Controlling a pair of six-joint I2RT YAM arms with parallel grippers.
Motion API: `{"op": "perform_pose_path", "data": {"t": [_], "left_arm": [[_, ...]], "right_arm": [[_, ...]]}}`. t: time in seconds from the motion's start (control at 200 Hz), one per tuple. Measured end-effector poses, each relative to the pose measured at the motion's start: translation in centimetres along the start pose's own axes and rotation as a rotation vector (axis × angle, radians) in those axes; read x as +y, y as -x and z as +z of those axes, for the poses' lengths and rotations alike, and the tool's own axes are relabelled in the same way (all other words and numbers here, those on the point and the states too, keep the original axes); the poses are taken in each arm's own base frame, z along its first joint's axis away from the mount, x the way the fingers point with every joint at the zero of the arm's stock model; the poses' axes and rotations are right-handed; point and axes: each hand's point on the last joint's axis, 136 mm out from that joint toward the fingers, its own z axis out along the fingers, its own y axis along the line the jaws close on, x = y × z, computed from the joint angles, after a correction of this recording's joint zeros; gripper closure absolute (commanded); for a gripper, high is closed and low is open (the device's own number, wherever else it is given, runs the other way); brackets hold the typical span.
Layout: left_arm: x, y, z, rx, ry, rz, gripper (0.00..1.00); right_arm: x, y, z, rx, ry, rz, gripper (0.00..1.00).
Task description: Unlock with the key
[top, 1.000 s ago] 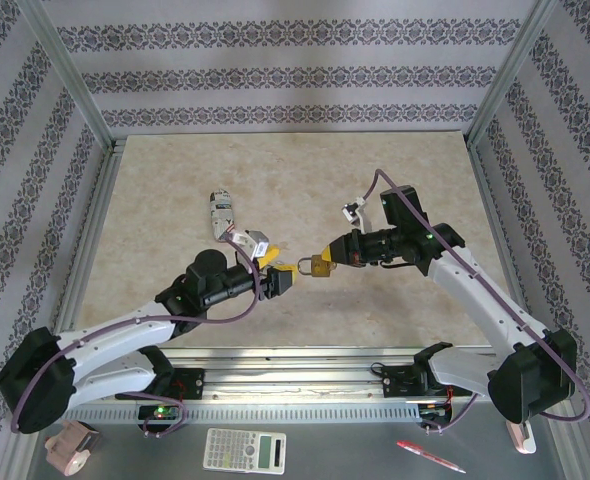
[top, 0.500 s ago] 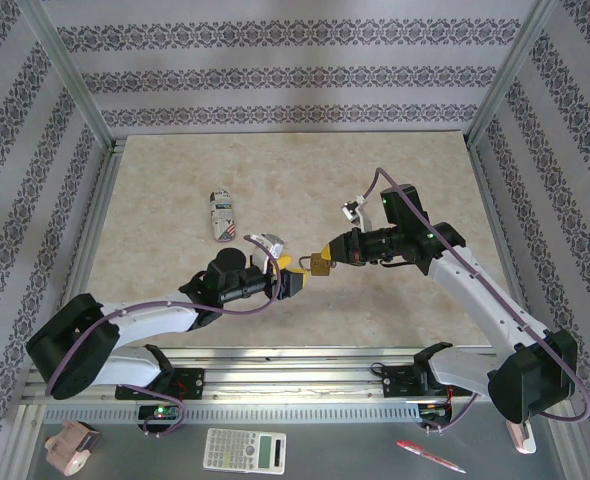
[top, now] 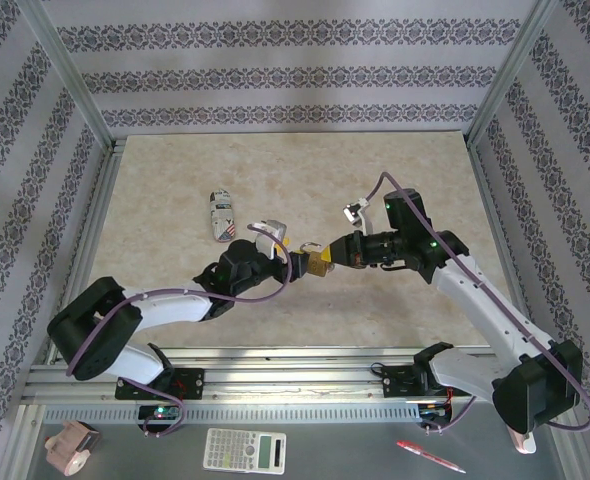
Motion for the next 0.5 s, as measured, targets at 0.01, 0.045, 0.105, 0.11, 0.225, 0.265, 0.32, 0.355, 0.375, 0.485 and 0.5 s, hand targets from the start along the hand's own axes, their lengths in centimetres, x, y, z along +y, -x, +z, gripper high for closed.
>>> {"op": "perform_pose_path", "data": {"t": [0.01,0.045,0.105,0.11,0.225,0.265,0.32,0.355,0.375,0.485,0.5], "left_arm": [[0.0,0.0,0.0,-0.002,0.001,0.000,0.21],[0.1,0.1,0.1,-0.009,0.003,-0.005,0.21],[0.1,0.4,0.1,-0.020,0.006,-0.008,0.20],[0.1,0.4,0.1,-0.021,0.006,-0.009,0.19],[0.5,0.2,-0.2,-0.023,0.023,-0.008,0.17],[0.8,-0.1,-0.4,-0.018,0.034,-0.007,0.17],[1.1,-0.7,-0.6,-0.003,0.045,-0.004,0.16],[1.4,-1.2,-0.8,0.012,0.051,-0.003,0.15],[1.5,-1.6,-0.8,0.020,0.055,-0.003,0.15],[2.4,-2.8,-1.2,0.048,0.079,-0.007,0.14],[2.6,-2.9,-1.3,0.048,0.082,-0.008,0.14]], "right_arm": [[0.0,0.0,0.0,-0.001,0.001,0.000,1.00],[-0.1,-0.1,0.0,-0.003,0.000,0.002,1.00],[-0.3,-0.2,0.1,-0.005,0.001,0.001,1.00],[-0.3,-0.2,0.1,-0.005,0.001,0.001,1.00],[-1.1,-0.5,0.3,-0.008,-0.003,0.003,1.00],[-1.6,-0.6,0.4,-0.008,-0.009,0.011,1.00],[-2.5,-1.0,0.6,-0.005,-0.022,0.024,1.00],[-2.9,-1.2,0.8,0.000,-0.028,0.029,1.00],[-3.1,-1.3,0.8,0.003,-0.030,0.032,1.00],[-4.5,-1.8,1.3,0.022,-0.062,0.056,1.00],[-4.7,-2.0,1.3,0.027,-0.068,0.063,1.00]]}}
